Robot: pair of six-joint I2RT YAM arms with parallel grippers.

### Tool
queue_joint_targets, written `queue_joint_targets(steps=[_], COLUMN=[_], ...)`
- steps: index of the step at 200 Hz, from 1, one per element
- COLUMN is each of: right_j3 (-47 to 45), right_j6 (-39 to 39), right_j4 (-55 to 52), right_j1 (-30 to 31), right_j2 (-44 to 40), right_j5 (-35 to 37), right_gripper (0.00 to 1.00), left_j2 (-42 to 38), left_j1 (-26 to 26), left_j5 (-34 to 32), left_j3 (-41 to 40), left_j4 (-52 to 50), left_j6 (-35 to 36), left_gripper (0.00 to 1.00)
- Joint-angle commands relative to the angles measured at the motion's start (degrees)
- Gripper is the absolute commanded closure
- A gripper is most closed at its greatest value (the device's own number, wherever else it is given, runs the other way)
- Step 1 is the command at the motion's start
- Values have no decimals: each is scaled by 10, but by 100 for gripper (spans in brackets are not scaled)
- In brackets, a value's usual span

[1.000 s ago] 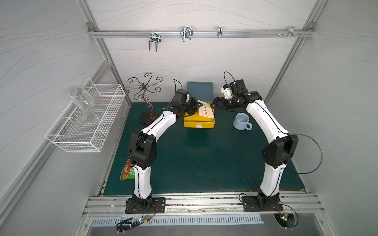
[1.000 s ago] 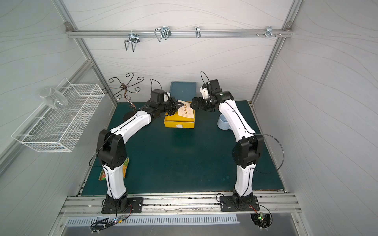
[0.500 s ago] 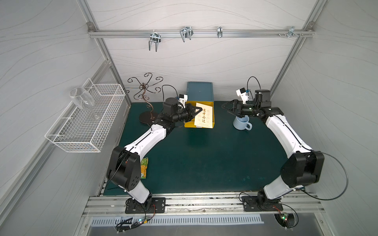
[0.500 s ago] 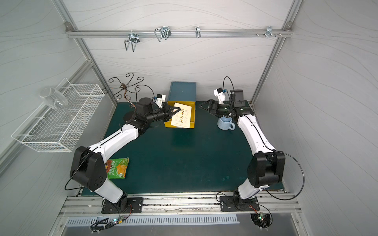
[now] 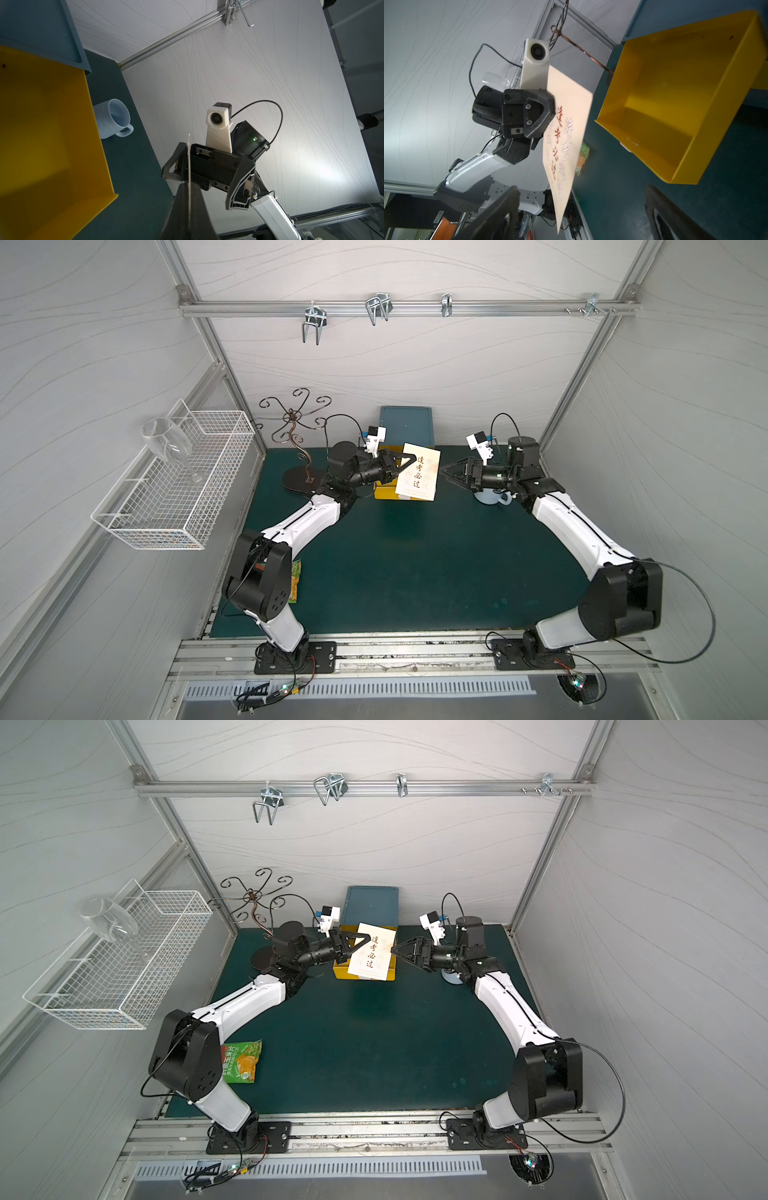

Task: Take the postcards out of the drawer
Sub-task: Place the postcard at the center of the board.

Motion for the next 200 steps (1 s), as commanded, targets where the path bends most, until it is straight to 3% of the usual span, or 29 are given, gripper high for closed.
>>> queue_joint_targets(steps=[1,38,61,97,132,200], right_j3=[-41,-119,-138,-151,-197,-250], right_j6=[-11,47,28,33,78,129], right_j4=[27,88,73,57,131,232], right_j1=[36,77,101,113,123,155], right_j2=[-47,-97,-127,-148,-167,-148], right_j5=[23,60,90,92,90,89], right_gripper=[7,11,12,20,37,56], left_j2=[-79,-149,-182,-212,-234,-254], left_j1=[-8,-31,-59,-83,-90,-90], left_j5=[3,-24,-44,-64,-78,-77], left_j3=[-50,-124,-127,-181,-227,-259], left_j4=[6,47,-36,-13,0,39], left_j6=[60,36,96,69,49,20], left_gripper=[100,100,100,100,100,100])
